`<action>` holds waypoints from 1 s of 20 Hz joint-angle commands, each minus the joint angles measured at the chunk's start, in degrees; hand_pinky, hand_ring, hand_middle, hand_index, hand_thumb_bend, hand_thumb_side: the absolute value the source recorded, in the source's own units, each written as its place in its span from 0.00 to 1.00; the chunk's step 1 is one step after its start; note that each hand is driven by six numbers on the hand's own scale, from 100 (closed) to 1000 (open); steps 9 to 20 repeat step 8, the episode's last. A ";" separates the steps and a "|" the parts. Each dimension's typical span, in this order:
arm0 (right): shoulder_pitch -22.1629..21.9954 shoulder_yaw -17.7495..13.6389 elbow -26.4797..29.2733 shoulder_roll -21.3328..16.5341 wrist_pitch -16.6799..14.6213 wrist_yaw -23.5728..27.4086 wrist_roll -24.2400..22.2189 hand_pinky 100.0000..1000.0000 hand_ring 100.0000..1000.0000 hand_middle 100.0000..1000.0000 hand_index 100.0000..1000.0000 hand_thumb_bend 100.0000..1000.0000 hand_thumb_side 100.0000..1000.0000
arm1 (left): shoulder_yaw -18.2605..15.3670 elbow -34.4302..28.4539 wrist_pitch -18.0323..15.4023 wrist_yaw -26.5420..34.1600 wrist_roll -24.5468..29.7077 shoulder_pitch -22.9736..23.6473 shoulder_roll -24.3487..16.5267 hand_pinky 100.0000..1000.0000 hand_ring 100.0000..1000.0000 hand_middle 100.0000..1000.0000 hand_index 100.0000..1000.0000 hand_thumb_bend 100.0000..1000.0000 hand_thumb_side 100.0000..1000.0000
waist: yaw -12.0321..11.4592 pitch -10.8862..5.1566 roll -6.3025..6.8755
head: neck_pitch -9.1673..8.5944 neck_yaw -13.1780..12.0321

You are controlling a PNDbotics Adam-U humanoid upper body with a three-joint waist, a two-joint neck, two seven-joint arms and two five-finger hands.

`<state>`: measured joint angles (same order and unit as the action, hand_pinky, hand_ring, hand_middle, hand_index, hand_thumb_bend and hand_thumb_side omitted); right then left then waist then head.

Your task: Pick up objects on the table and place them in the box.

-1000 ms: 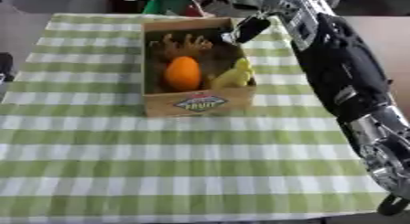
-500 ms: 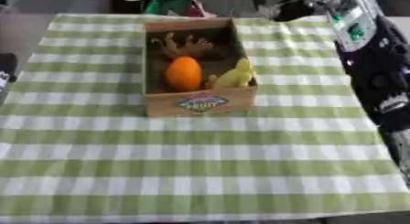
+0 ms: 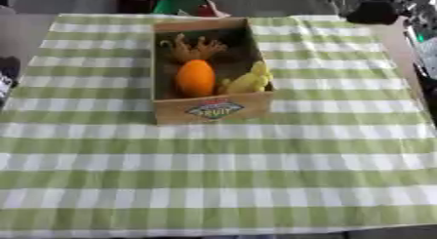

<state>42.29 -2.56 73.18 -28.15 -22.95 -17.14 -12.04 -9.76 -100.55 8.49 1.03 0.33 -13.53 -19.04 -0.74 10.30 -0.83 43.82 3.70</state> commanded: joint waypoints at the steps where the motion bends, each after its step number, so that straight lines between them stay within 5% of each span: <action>1: 0.03 -1.35 4.01 -2.27 1.81 4.09 0.75 0.79 0.89 0.73 0.78 0.00 0.12 | -0.78 -1.20 -0.17 -0.02 -0.44 -0.19 -0.47 0.81 0.52 0.53 0.63 0.43 0.38 | -0.06 -0.80 0.01 | -0.09 -0.23; 8: -6.31 -3.68 5.56 -0.74 3.66 8.13 2.33 0.79 0.90 0.71 0.75 0.00 0.12 | -1.33 -1.34 -0.75 0.14 -1.35 0.56 0.00 0.80 0.52 0.51 0.61 0.42 0.37 | 0.73 -0.21 0.27 | -0.15 -0.84; 20: -6.31 -3.68 5.56 -0.74 3.66 8.13 2.33 0.79 0.90 0.71 0.75 0.00 0.12 | -1.33 -1.34 -0.75 0.14 -1.35 0.56 0.00 0.80 0.52 0.51 0.61 0.42 0.37 | 0.73 -0.21 0.27 | -0.15 -0.84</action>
